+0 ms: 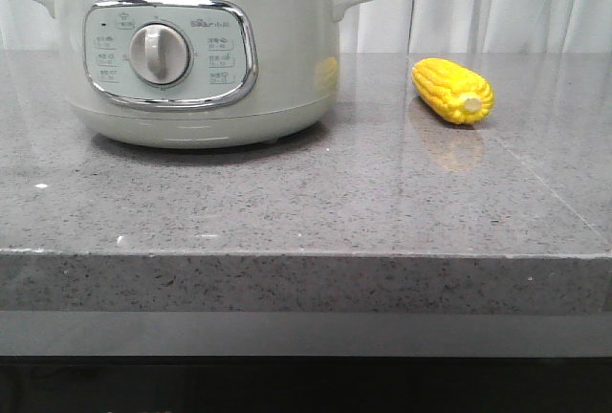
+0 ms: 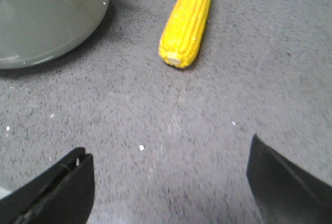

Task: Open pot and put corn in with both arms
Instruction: 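Lower the right gripper over the yellow corn cob and grasp it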

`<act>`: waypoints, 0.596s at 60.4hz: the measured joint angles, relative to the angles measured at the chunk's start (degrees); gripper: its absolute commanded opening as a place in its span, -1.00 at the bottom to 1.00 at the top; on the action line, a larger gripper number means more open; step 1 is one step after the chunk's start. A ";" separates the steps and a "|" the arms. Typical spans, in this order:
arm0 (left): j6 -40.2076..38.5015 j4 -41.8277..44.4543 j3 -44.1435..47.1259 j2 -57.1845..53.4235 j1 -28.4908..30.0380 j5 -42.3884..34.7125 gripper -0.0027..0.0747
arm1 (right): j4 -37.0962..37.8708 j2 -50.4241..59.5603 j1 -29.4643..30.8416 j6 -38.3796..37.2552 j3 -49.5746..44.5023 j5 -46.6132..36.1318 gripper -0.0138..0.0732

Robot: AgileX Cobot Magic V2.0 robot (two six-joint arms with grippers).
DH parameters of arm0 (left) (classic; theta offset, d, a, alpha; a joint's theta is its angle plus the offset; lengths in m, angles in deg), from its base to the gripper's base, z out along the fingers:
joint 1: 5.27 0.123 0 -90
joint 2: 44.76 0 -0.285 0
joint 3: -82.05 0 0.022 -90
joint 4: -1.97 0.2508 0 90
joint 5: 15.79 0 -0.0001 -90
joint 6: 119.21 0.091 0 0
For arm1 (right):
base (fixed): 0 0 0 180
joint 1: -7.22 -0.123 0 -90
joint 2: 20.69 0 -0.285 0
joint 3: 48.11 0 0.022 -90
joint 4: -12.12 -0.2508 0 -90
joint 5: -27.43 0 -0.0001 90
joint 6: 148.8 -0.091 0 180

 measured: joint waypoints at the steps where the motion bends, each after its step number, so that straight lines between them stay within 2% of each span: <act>1: 0.00 0.00 0.00 0.00 0.00 0.00 -0.44 | 0.00 -1.02 -0.12 0.00 0.73 0.04 0.73; 11: 0.00 0.00 0.11 0.00 0.00 0.00 -0.44 | 0.00 -12.54 -0.24 -0.13 9.57 1.82 0.73; 26: 0.00 0.00 0.11 0.00 0.00 0.00 -0.44 | 0.00 -30.43 -0.24 -2.09 25.37 9.89 0.73; 36: 0.00 0.00 0.11 0.00 0.00 0.00 -0.44 | 1.88 -40.10 -0.24 -7.06 33.89 12.82 0.73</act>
